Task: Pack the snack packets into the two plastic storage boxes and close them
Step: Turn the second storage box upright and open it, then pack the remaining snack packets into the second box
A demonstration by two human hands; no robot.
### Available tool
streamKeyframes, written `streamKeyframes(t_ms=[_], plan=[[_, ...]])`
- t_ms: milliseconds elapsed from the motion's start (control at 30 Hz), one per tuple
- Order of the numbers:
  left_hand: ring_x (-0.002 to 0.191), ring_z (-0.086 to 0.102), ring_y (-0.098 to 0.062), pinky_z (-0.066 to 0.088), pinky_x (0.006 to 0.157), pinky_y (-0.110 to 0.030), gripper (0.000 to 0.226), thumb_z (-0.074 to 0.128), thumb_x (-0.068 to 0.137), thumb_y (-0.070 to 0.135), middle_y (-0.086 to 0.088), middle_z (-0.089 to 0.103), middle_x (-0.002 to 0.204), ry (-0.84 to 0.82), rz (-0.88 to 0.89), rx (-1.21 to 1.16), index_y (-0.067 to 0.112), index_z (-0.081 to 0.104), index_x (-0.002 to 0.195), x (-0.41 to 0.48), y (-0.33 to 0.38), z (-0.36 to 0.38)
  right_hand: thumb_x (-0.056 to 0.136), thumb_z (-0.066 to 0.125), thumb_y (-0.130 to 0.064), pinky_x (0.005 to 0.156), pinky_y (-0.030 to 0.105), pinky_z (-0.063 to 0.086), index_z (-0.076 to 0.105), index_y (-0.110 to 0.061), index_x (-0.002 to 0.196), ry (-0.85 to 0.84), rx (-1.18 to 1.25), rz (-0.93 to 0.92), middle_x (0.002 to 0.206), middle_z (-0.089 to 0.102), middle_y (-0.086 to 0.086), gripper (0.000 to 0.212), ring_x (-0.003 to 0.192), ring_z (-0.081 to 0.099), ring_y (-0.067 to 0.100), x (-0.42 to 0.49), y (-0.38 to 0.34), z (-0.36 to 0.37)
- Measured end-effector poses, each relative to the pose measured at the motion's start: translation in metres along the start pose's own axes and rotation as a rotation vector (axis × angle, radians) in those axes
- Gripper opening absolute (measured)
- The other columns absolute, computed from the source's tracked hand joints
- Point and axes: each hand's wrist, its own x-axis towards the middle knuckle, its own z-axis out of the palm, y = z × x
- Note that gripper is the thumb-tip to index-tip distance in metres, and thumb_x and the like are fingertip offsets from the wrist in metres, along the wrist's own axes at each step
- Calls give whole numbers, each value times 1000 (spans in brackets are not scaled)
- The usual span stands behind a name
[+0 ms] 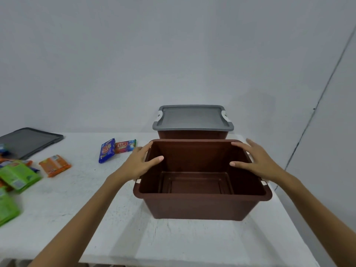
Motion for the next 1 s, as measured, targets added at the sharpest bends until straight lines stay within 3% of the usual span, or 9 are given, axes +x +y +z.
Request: streamKeyframes(t_ms=[67,133,233,333,533,633,733,1000], plan=[[145,12,-28,22,113,-46,72,44,89,53,-8,10,157,123,18,183,22,17,148,3,4,0,81,65,-42,117,40,14,33,-28,142,51,-222,-38,156,14,12,70,145,8,26,6,-10,-2],[145,8,-26,19,115,-43,72,42,91,52,-9,10,157,203,80,269,15,17,148,7,14,5,87,59,-39,116,37,16,29,-21,145,78,-245,-74,157,15,9,68,145,10,24,11,-22,-1],[146,5,-27,15,117,-43,77,40,91,54,-11,7,157,165,98,445,10,11,148,10,21,19,92,50,-40,116,35,17,17,-13,148,5,-337,-33,157,12,9,71,146,8,22,14,-25,8],[145,11,-29,27,112,-42,81,44,90,54,-12,5,157,125,52,554,10,7,148,13,14,24,92,49,-42,117,32,16,5,-9,149,-68,-488,20,158,4,8,79,147,3,21,12,-21,16],[141,21,-29,36,106,-40,80,48,89,51,-11,5,157,93,63,510,15,8,148,11,16,18,91,52,-40,114,32,24,19,-10,148,18,-416,2,155,21,7,72,143,20,21,12,-21,14],[139,27,-27,35,106,-41,74,50,90,47,-10,16,155,81,64,304,17,16,147,10,18,10,89,55,-38,107,35,35,31,-14,144,66,-351,-30,148,36,7,65,136,34,23,16,-26,14],[135,34,-25,35,105,-39,65,50,91,42,-9,26,151,143,68,122,17,24,145,6,20,-6,89,57,-35,109,33,31,33,-14,144,63,-275,-94,149,36,7,64,137,34,23,26,-45,12],[129,41,-25,34,105,-37,62,54,90,40,-9,29,147,285,-97,85,17,31,143,2,-28,-77,89,57,-32,109,32,28,36,-15,142,-5,-192,-408,149,37,4,59,137,34,21,90,-148,29]])
